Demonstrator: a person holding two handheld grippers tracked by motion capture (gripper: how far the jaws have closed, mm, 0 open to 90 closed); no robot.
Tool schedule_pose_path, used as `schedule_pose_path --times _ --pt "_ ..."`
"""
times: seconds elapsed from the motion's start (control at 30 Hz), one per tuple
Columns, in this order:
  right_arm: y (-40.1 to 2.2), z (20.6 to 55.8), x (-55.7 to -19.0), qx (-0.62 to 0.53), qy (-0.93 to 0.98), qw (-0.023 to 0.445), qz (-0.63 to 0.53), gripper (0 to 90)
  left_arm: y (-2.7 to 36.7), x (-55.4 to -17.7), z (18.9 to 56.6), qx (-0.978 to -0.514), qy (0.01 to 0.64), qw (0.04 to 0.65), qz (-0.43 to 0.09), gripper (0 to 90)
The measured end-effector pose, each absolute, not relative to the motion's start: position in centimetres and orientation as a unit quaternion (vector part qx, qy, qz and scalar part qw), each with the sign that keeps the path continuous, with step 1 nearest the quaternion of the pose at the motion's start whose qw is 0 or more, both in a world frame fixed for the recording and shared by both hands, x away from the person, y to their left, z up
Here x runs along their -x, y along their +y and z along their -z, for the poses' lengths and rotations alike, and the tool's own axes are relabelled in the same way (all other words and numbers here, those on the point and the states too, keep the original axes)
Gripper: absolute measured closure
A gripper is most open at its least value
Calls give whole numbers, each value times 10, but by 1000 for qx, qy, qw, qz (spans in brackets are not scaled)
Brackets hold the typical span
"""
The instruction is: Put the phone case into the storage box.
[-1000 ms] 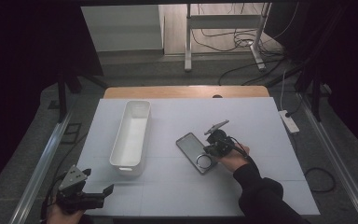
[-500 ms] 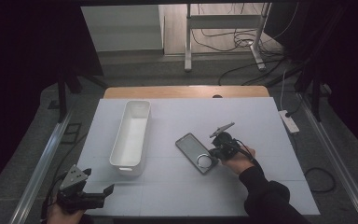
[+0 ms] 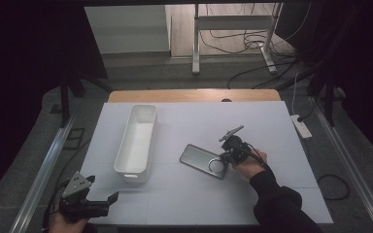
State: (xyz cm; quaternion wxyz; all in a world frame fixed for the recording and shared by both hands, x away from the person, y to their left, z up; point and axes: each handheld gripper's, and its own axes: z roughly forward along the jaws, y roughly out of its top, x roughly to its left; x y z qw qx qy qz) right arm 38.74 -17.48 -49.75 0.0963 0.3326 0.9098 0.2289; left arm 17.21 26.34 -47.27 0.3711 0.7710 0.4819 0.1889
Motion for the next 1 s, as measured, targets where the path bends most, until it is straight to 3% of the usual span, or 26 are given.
schedule_pose_path --times 0.5,1.0 --pt "-165 501 -409 -342 901 122 -235 897 264 -172 473 -770 483 372 -188 24" --pt "-145 507 -422 -344 896 118 -255 897 265 -172 473 -769 484 374 -186 25"
